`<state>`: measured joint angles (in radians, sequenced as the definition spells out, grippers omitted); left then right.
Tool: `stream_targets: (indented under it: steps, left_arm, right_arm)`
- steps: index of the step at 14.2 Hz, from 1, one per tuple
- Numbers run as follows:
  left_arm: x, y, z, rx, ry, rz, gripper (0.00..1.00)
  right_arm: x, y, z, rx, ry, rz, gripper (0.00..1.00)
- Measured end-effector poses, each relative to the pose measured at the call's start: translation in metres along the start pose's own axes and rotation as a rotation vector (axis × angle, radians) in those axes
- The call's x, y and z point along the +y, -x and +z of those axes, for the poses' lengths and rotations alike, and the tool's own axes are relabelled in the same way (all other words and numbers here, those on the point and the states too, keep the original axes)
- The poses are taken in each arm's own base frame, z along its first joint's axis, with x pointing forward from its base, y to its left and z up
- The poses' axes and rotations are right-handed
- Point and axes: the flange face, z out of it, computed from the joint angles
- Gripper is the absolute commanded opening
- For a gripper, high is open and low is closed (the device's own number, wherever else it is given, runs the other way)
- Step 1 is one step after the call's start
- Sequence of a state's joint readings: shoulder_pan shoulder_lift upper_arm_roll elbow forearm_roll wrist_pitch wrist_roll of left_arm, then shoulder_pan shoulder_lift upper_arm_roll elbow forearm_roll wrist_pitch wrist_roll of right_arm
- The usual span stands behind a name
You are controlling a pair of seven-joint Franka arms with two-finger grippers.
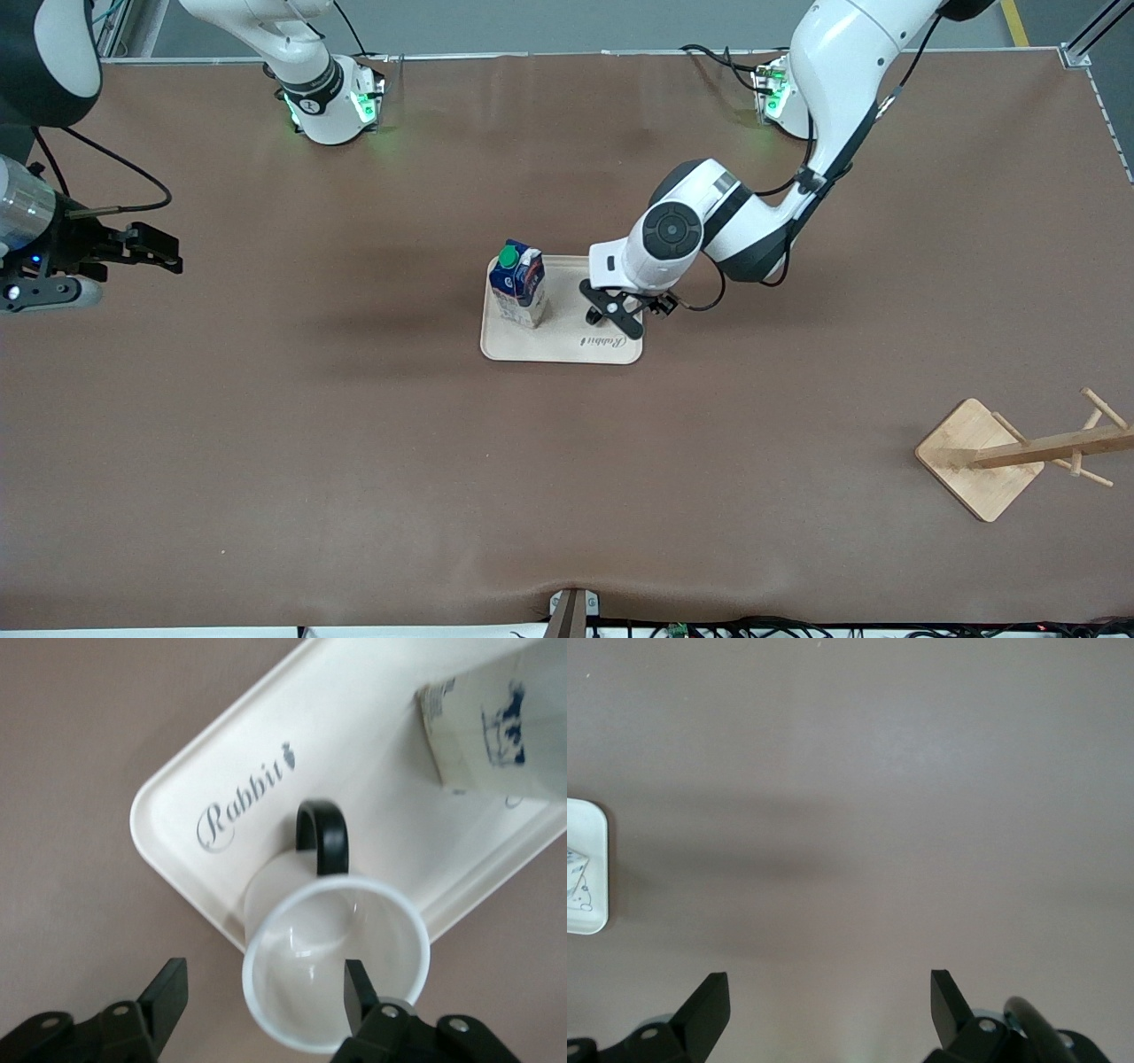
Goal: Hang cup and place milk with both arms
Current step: 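Lower the left gripper and grasp the white mug's rim, then lift the mug with the left gripper while the right gripper reaches the carton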
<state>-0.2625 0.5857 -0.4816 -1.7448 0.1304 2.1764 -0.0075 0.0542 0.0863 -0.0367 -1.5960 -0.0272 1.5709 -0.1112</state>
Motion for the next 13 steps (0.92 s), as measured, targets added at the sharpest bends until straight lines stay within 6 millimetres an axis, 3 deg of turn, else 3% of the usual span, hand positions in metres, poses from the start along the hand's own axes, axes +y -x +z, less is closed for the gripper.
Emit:
stream_targets:
  steps: [1, 4, 6, 13]
  left_arm:
    - [-0.001, -0.005, 0.004, 0.003, -0.012, 0.013, 0.52]
    - [-0.004, -0.01, 0.023, -0.003, -0.023, 0.033, 0.36]
    - [-0.004, -0.01, 0.033, -0.014, -0.016, 0.034, 0.01]
    - [0.0, -0.013, 0.033, -0.008, -0.017, 0.04, 0.0]
  right_arm:
    - [-0.003, -0.003, 0.006, -0.013, 0.0, -0.005, 1.0]
    - [-0.003, -0.012, 0.024, -0.046, -0.003, -0.006, 1.0]
    - [-0.003, -0.015, 0.029, -0.055, -0.003, -0.006, 1.0]
    - [-0.002, -0.018, 0.027, -0.033, -0.001, 0.052, 1.0]
